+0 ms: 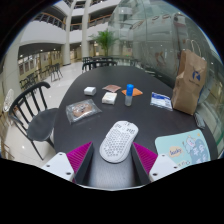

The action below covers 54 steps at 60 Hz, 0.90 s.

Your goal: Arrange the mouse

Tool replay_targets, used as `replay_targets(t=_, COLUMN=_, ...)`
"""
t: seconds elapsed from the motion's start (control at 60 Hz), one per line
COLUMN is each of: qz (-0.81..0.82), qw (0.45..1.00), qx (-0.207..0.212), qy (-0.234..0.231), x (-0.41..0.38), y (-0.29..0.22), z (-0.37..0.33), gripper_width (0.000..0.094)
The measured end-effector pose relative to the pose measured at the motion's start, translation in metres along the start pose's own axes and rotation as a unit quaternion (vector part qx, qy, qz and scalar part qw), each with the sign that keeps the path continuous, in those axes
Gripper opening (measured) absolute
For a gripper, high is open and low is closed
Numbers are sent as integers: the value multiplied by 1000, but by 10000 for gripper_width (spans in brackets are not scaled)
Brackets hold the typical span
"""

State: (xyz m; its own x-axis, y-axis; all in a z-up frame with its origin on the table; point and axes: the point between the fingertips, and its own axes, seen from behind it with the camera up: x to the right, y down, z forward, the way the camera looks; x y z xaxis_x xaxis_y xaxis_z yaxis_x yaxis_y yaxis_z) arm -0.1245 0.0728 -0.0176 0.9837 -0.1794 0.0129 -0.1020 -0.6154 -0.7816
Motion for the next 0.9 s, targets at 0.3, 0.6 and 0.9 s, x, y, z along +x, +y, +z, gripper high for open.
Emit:
replay_targets(t=0.3, qz=19, qw=1000, qx=-13, qy=-14, x=-9, y=-19, z=24, gripper_width=516)
replay_targets(t=0.6, qz=-17, qw=1000, qx=13, qy=-3, x=7, y=-26, z=1, gripper_width=469)
replay_targets(t=0.9, qz=15, qw=992, qx=96, qy=79, x=135, y=-57, z=-112, gripper_width=467)
